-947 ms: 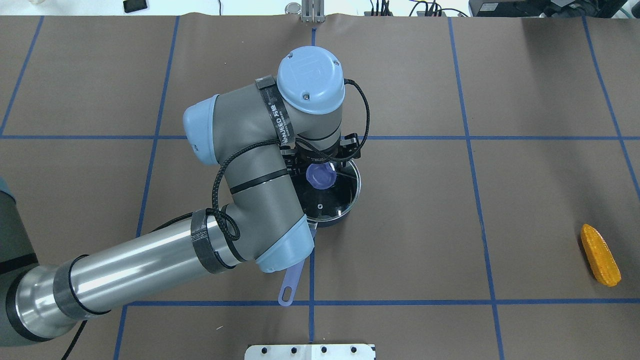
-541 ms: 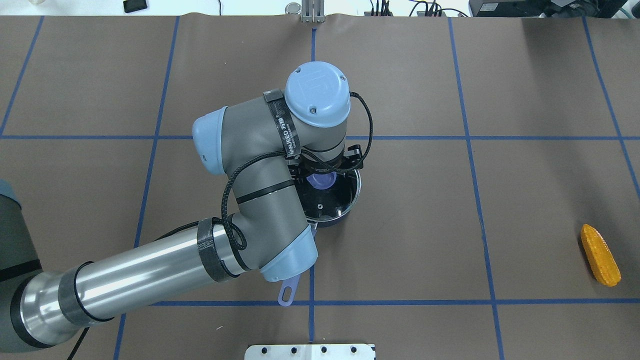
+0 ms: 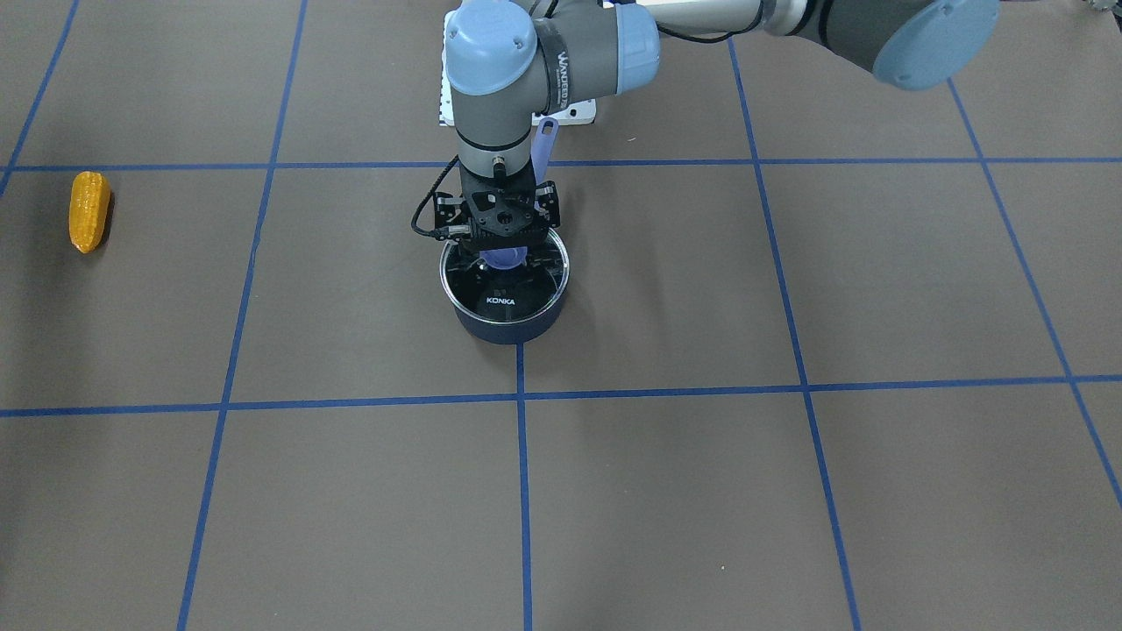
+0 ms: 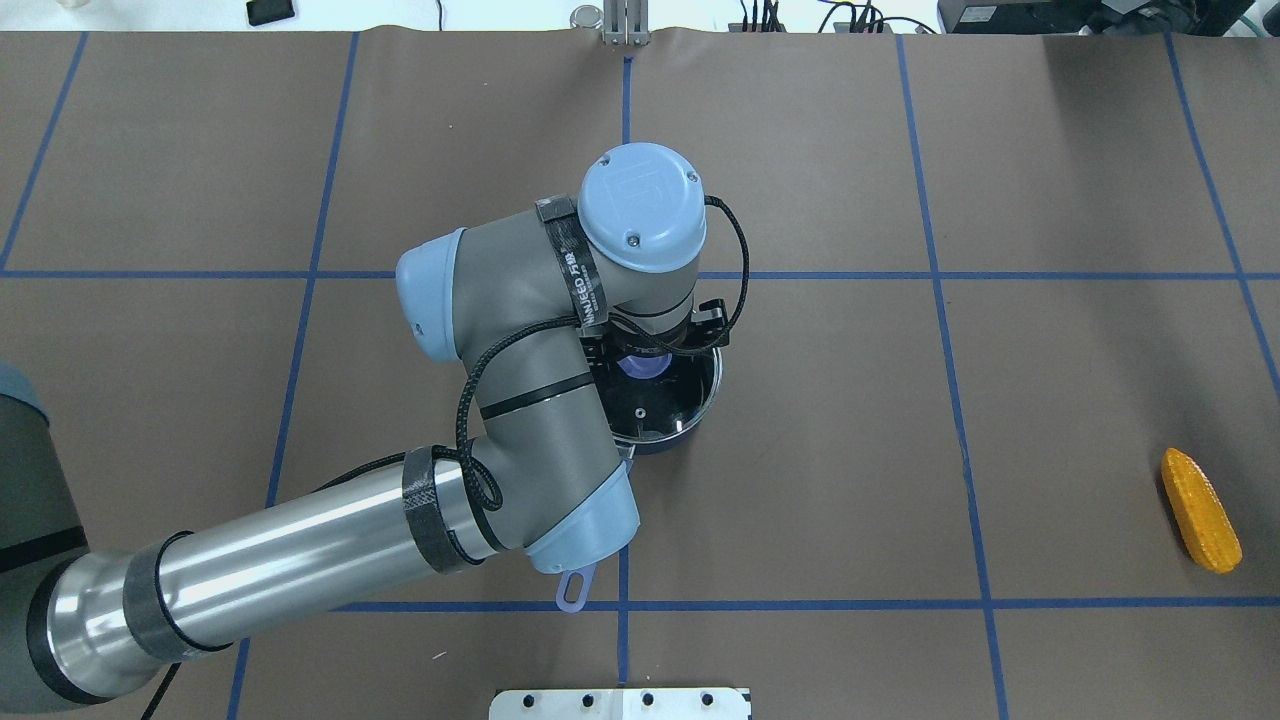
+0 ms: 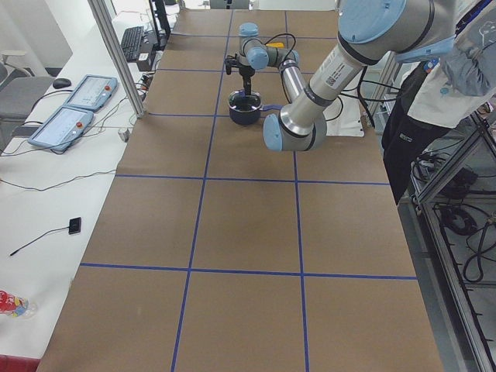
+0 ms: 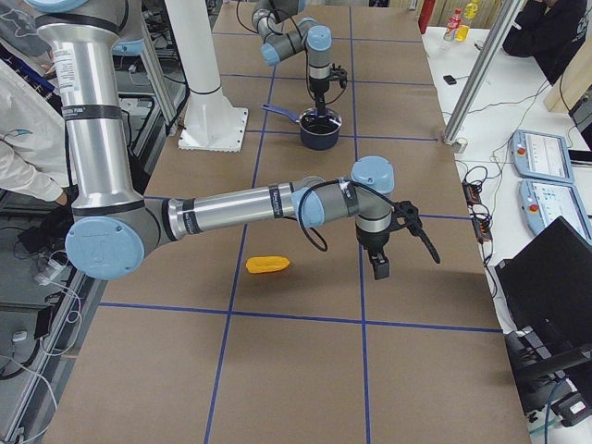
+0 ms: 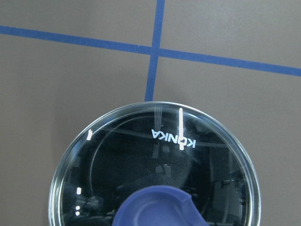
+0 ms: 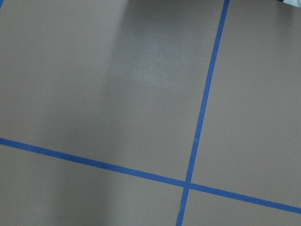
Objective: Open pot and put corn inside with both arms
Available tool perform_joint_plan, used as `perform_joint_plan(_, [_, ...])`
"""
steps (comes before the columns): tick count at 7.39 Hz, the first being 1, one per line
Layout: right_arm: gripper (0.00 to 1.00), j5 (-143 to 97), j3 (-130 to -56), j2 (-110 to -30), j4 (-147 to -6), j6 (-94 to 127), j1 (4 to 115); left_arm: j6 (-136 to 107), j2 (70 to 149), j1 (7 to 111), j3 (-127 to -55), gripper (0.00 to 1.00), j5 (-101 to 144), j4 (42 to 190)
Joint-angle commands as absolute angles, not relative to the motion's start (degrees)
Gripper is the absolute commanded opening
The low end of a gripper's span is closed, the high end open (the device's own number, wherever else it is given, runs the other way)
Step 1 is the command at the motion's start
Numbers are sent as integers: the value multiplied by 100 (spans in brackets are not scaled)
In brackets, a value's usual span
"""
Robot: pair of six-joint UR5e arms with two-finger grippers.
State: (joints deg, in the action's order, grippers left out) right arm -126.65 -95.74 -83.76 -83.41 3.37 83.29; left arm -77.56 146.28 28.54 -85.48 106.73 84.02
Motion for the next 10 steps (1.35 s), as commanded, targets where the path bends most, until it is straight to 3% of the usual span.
perform_joint_plan(1, [100,-12665,-9571,-8376,-8341,343,8323,-7735,14616,2839,-8543,97,10635,8463])
perform_joint_plan(3, [100,-12665,-9571,-8376,-8341,334,8314,-7734,14572,2839,-8499,95,10530,8648])
perform_joint_plan(4, [100,-12665,-9571,-8376,-8341,343,8314,-7734,14581,2839,-8490,84,10521,8648])
perform_joint_plan(6, [100,-12665,-9571,-8393,-8332,343,8306,-7699,14581,2839,-8516,37,10529,8648])
perform_joint_plan(7, [100,-12665,-9571,-8402,-8332,334,8306,-7691,14581,2839,-8543,22,10529,8640])
perform_joint_plan(8, [100,-12665,-9571,-8402,-8332,343,8306,-7690,14581,2839,-8595,9,10529,8631])
perform_joint_plan(10, [100,-12674,-9571,-8402,-8332,334,8306,-7690,14494,2865,-8997,0,10529,8500])
